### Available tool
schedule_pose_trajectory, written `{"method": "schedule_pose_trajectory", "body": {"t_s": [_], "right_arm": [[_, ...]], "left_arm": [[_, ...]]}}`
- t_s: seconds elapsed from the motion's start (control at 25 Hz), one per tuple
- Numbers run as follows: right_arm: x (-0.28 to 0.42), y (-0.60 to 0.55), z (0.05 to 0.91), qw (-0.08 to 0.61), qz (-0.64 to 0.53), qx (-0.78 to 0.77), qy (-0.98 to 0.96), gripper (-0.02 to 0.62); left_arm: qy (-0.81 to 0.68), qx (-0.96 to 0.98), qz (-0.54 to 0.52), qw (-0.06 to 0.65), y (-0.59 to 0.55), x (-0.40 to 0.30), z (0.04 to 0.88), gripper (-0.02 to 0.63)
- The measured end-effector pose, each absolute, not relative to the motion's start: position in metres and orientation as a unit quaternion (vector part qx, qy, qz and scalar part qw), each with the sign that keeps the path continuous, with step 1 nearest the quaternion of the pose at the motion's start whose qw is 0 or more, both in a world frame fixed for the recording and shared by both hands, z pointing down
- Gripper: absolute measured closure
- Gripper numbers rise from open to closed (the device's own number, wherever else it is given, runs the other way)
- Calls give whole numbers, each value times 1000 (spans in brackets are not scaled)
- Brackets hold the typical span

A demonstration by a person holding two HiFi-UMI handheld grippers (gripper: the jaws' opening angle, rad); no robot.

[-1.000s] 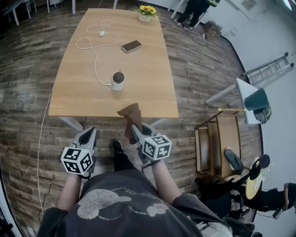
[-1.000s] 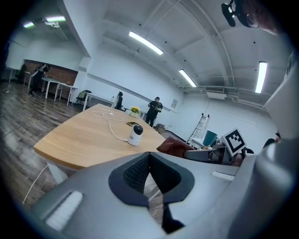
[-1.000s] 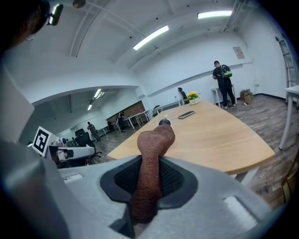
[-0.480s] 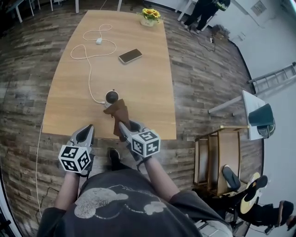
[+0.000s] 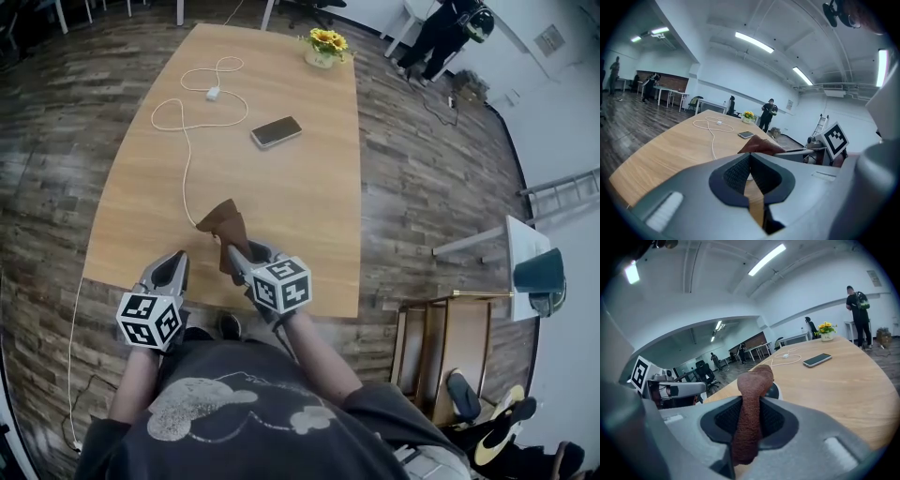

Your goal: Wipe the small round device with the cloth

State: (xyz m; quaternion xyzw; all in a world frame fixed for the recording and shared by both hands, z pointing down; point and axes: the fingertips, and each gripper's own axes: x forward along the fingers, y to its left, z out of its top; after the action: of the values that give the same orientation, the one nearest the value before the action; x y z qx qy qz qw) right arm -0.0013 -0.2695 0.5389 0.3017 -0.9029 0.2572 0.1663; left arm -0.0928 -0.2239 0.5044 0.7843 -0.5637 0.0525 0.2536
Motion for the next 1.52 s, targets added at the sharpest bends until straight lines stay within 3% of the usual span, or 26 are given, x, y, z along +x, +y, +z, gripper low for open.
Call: {"method": "schedule_pose_trajectory", "body": {"t_s": [0.48,0.72,0.96,1.28,1.52], "right_arm": [[66,-287,557,153,301,380,-861,520],[35,-268,532,136,260,317,-902,520],[7,-253,558,174,285,292,-896,520],[10,-241,607,246,313,314,-862,518],[21,-238,629,260,343,349,-832,520]], "left_arm": [[-521,809,87,259,-260,-83,517,588],[-491,824,90,268,-273,-76,515,588],[-481,832,89,262,-278,-76,510,588],[-478,831,84,273,-269,-83,513,588],[-479,826,86,283,-267,-92,522,588]]}}
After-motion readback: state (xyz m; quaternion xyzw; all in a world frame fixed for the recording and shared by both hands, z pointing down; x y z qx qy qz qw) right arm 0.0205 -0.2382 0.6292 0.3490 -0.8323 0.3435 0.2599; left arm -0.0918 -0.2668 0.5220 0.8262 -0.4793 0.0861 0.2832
